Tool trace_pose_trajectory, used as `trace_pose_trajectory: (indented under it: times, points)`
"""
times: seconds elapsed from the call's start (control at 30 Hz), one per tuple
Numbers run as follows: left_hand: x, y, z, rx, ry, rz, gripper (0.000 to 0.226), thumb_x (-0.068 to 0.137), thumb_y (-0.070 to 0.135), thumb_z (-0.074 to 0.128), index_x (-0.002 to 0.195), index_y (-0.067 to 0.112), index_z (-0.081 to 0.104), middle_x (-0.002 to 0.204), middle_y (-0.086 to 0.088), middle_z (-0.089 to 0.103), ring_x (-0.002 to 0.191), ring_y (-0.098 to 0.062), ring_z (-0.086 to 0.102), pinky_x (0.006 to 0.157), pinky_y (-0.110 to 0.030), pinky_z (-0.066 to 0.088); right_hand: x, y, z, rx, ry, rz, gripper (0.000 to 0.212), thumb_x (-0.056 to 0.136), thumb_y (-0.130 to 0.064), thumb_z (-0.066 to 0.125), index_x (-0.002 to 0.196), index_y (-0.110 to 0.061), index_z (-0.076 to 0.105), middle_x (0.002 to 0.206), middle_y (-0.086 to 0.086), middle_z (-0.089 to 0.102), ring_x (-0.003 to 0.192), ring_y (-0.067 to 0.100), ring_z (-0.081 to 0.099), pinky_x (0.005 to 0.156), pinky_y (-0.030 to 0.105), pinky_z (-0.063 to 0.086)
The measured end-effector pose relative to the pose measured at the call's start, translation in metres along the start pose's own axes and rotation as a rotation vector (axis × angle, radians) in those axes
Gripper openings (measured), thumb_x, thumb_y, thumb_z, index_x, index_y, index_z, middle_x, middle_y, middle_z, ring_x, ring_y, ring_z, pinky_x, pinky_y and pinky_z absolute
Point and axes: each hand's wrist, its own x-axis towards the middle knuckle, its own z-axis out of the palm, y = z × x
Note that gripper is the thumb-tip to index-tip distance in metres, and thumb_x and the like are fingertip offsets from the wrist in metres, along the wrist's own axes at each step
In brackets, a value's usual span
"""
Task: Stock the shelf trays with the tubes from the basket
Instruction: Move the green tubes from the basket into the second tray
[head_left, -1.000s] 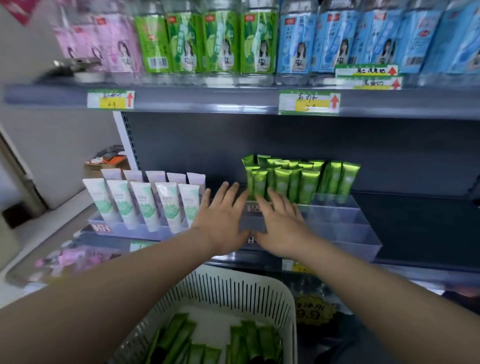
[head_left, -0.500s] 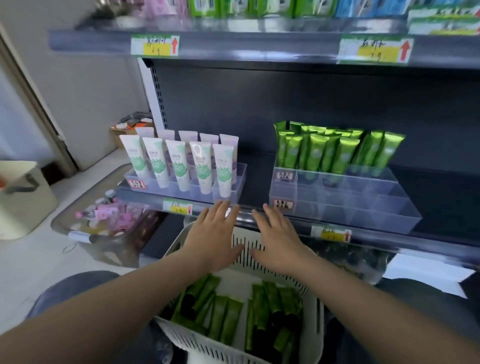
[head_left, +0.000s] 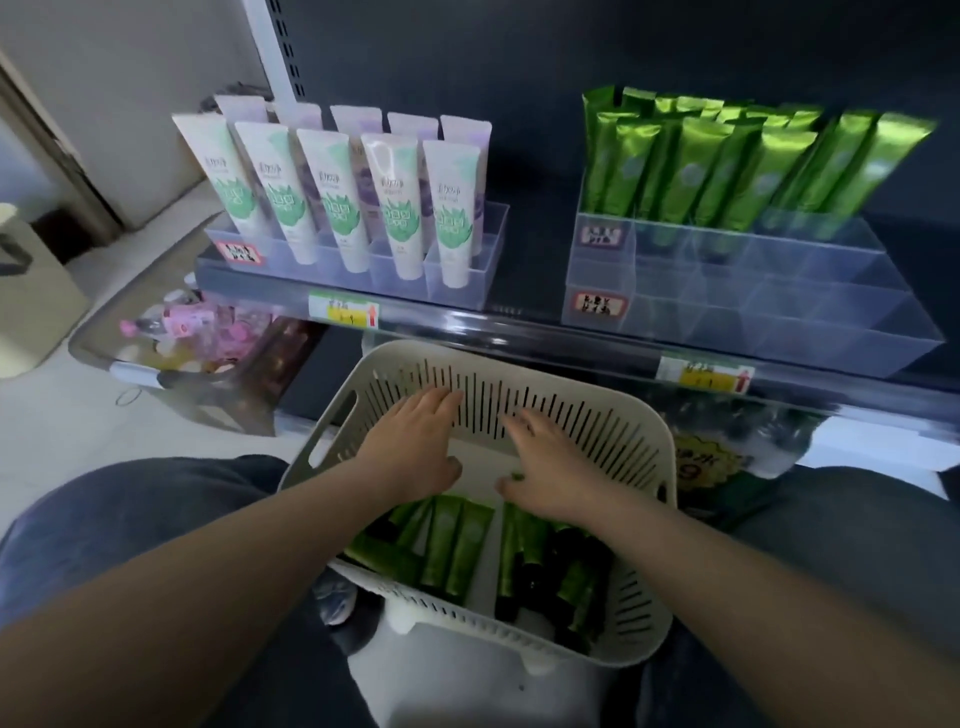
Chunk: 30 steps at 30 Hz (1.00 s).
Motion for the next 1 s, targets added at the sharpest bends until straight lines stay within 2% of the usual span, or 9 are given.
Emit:
trace_pose_trajectory:
  times: [0.1, 0.17, 0.37, 0.5, 0.63, 0.77, 1.0]
  points:
    - [0.015, -0.006, 0.011, -0.069, -0.107, -0.041, 0.065, 0.082, 0.032, 0.061, 0.138, 0.012, 0.035, 0.139, -0.007, 0.039, 0.13, -0.025, 0.039, 0.108, -0.037, 0.036, 0.011, 0.003, 0.013, 0.048, -0.038, 0.009, 0.077, 0.084, -0.034, 0.064, 0.146, -0.017, 0.023, 0.146, 0.004, 0.029, 0.134, 0.023, 0.031, 0.111, 0.041, 0.032]
    - [0.024, -0.01, 0.019, -0.072, -0.177, -0.067, 0.05, 0.082, 0.03, 0.062, 0.126, 0.013, 0.044, 0.126, -0.007, 0.047, 0.118, -0.025, 0.047, 0.1, -0.037, 0.042, 0.018, 0.006, 0.021, 0.076, -0.078, 0.025, 0.072, 0.083, -0.03, 0.065, 0.144, -0.016, 0.029, 0.136, 0.005, 0.037, 0.124, 0.022, 0.039, 0.105, 0.037, 0.038]
    - [0.048, -0.023, 0.04, -0.015, -0.331, -0.095, 0.041, 0.087, 0.023, 0.059, 0.124, 0.009, 0.046, 0.124, -0.01, 0.049, 0.113, -0.025, 0.05, 0.096, -0.036, 0.043, 0.043, 0.02, 0.041, 0.068, -0.201, 0.079, 0.064, 0.083, -0.027, 0.064, 0.139, -0.014, 0.036, 0.13, 0.007, 0.04, 0.119, 0.023, 0.042, 0.099, 0.036, 0.043]
    - [0.061, -0.03, 0.058, 0.022, -0.4, -0.122, 0.046, 0.088, 0.019, 0.055, 0.131, 0.007, 0.043, 0.127, -0.013, 0.047, 0.115, -0.028, 0.05, 0.095, -0.036, 0.044, 0.058, 0.027, 0.055, 0.063, -0.255, 0.12, 0.066, 0.085, -0.024, 0.061, 0.142, -0.011, 0.032, 0.137, 0.008, 0.036, 0.122, 0.024, 0.041, 0.101, 0.033, 0.042]
    - [0.074, -0.034, 0.075, 0.036, -0.416, -0.121, 0.047, 0.087, 0.015, 0.057, 0.132, 0.006, 0.043, 0.129, -0.014, 0.048, 0.117, -0.028, 0.049, 0.093, -0.033, 0.043, 0.074, 0.031, 0.069, 0.062, -0.308, 0.137, 0.065, 0.086, -0.024, 0.061, 0.143, -0.011, 0.032, 0.138, 0.009, 0.034, 0.12, 0.024, 0.043, 0.087, 0.027, 0.043]
    - [0.088, -0.036, 0.094, 0.038, -0.426, -0.123, 0.044, 0.089, 0.014, 0.055, 0.131, 0.005, 0.044, 0.13, -0.015, 0.048, 0.117, -0.027, 0.049, 0.095, -0.033, 0.043, 0.088, 0.035, 0.081, 0.071, -0.341, 0.172, 0.064, 0.086, -0.022, 0.062, 0.142, -0.009, 0.033, 0.137, 0.011, 0.035, 0.12, 0.025, 0.044, 0.098, 0.033, 0.045]
    - [0.107, -0.045, 0.122, 0.044, -0.434, -0.088, 0.041, 0.09, 0.012, 0.051, 0.129, 0.003, 0.044, 0.128, -0.017, 0.047, 0.116, -0.029, 0.049, 0.095, -0.035, 0.042, 0.109, 0.042, 0.104, 0.034, -0.35, 0.152, 0.051, 0.087, -0.018, 0.06, 0.134, -0.007, 0.044, 0.13, 0.013, 0.044, 0.117, 0.025, 0.047, 0.095, 0.033, 0.047]
